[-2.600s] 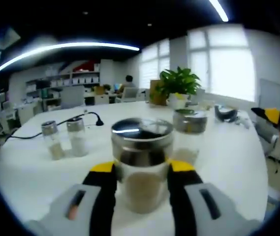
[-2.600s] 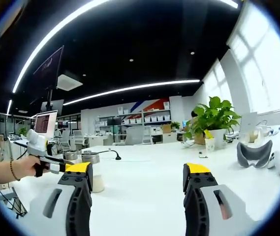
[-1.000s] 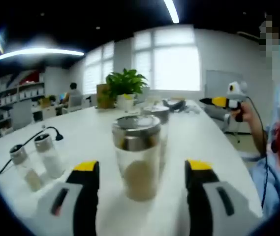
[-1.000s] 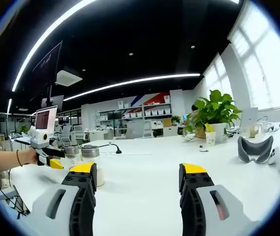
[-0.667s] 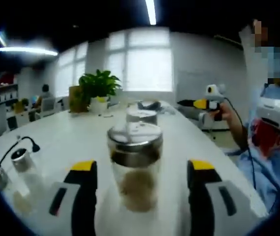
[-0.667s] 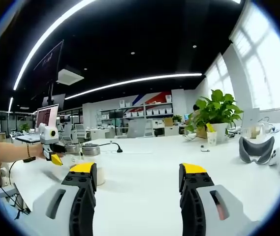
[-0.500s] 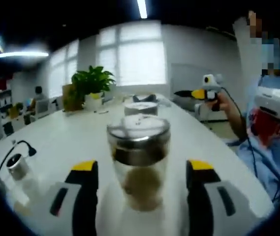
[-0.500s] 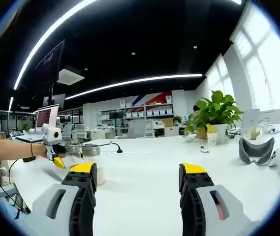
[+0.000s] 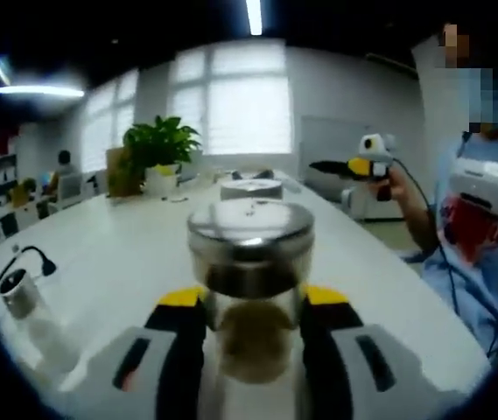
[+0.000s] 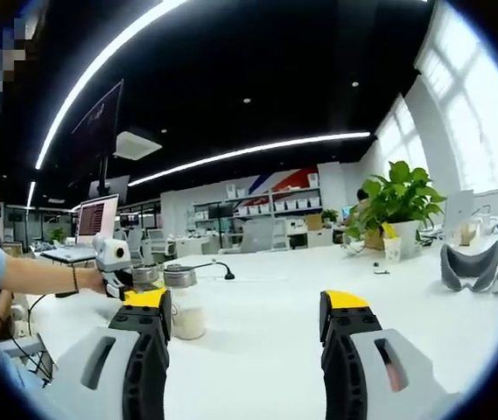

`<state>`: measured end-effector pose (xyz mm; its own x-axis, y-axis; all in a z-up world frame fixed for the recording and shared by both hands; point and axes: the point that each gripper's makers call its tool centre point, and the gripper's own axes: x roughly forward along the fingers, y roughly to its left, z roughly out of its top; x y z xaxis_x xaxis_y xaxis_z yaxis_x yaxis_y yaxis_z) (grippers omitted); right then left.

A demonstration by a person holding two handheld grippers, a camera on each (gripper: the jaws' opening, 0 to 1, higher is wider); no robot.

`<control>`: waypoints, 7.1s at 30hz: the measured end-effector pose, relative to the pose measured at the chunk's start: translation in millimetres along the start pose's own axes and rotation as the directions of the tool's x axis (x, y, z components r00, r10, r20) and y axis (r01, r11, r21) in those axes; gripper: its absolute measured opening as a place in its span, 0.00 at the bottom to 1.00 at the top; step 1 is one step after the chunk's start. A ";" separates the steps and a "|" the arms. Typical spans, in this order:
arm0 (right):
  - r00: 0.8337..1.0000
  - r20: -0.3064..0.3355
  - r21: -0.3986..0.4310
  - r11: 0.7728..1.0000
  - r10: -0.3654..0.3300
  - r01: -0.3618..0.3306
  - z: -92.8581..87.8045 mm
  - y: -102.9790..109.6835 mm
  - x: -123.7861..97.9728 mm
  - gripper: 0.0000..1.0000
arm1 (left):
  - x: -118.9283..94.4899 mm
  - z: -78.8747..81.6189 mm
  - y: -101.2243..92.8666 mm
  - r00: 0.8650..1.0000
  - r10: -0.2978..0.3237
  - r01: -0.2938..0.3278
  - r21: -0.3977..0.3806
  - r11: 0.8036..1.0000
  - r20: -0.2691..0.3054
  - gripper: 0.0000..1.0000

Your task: Rotate the seasoning bottle until the label or dispensing opening points toward the visible target arrow and the bottle remains upright within the marked orientation range

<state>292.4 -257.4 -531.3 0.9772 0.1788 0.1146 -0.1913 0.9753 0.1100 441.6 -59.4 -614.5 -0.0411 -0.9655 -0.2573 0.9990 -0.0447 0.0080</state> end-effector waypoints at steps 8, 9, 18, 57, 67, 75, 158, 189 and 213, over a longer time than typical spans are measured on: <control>1.000 -0.009 -0.009 1.000 -0.010 0.010 -1.2 -0.9 -0.4 0.71 | 0.2 0.0 1.2 0.998 0.051 -0.050 -0.019 0.999 0.040 0.44; 1.000 -0.010 -0.007 1.000 -0.011 0.011 -1.6 -1.4 -0.5 0.71 | 0.1 0.1 1.4 0.997 0.059 -0.058 -0.022 0.998 0.043 0.44; 0.999 -0.034 -0.038 0.999 -0.020 0.019 -5.0 -2.3 -0.4 0.71 | -1.9 -0.9 8.2 0.977 0.212 -0.209 -0.063 0.976 0.030 0.44; 0.999 -0.012 -0.013 0.999 -0.036 0.036 -0.4 -4.4 -4.1 0.66 | -24.9 -12.2 18.5 0.529 0.847 -0.829 -0.255 0.498 -0.063 0.44; 0.999 -0.023 0.007 0.999 -0.033 0.034 -4.9 -3.5 -1.6 0.66 | -26.1 -14.5 21.5 0.463 0.885 -0.857 -0.282 0.431 -0.053 0.44; 0.998 -0.039 -0.003 0.999 -0.041 0.041 -6.7 -5.6 -2.3 0.64 | -24.6 -25.0 17.7 0.467 0.876 -0.883 -0.121 0.454 -0.121 0.45; 0.992 0.001 -0.115 0.985 -0.127 0.126 8.5 -19.1 -9.4 0.79 | -15.0 26.0 21.1 0.842 0.530 -0.505 -0.203 0.839 0.095 0.43; 0.972 -0.069 -0.121 0.969 -0.226 0.216 -6.6 -40.6 -13.4 0.89 | -25.6 22.5 19.6 0.567 0.823 -0.785 -0.281 0.551 0.030 0.43; 0.974 -0.083 -0.110 0.973 -0.213 0.204 -11.2 -39.5 -11.8 0.89 | -27.0 14.3 16.5 0.519 0.854 -0.818 -0.265 0.511 0.042 0.43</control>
<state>289.4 -296.6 -548.1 0.9997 -0.0230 0.0062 0.0229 0.9995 0.0220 458.9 -37.8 -593.6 0.8305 -0.5504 -0.0859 0.5489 0.8348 -0.0416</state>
